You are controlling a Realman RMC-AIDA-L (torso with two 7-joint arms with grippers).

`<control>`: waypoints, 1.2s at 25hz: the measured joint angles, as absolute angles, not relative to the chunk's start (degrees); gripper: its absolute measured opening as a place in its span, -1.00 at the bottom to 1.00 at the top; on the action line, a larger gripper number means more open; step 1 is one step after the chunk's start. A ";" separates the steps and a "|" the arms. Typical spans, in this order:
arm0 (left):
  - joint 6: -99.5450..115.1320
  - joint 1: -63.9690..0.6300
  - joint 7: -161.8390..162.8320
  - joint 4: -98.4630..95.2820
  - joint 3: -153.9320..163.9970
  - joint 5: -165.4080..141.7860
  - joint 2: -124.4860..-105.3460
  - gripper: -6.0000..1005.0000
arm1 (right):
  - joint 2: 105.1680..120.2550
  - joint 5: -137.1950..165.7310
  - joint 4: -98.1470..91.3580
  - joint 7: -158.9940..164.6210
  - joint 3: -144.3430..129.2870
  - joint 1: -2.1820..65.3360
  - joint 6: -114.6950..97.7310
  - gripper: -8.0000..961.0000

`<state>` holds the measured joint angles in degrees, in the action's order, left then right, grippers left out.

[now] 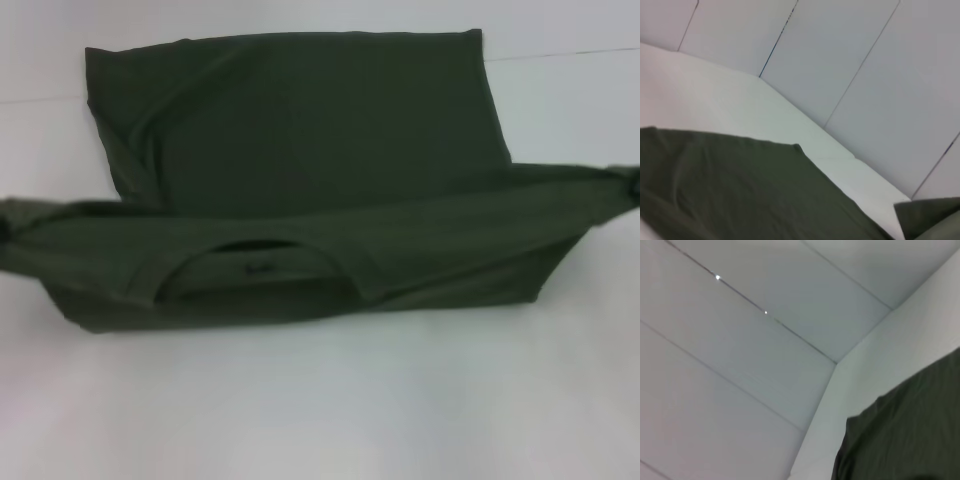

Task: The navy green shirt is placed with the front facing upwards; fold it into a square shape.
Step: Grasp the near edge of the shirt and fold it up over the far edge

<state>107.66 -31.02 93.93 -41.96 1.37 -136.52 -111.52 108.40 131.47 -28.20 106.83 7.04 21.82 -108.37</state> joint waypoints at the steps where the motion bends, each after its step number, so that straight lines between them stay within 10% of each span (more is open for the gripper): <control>1: 106.91 -31.77 94.10 -41.52 1.40 -136.36 -111.34 -0.88 | 108.37 131.09 -28.20 107.27 7.03 22.26 -107.73 -0.88; 30: 75.32 -44.80 95.74 -29.19 6.25 -126.84 -112.68 -0.88 | 110.06 121.21 -28.95 108.05 -1.44 32.85 -80.79 -0.87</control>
<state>75.32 -44.79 95.74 -29.19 6.25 -126.84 -112.68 110.06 121.21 -28.95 108.05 -1.44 32.85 -80.79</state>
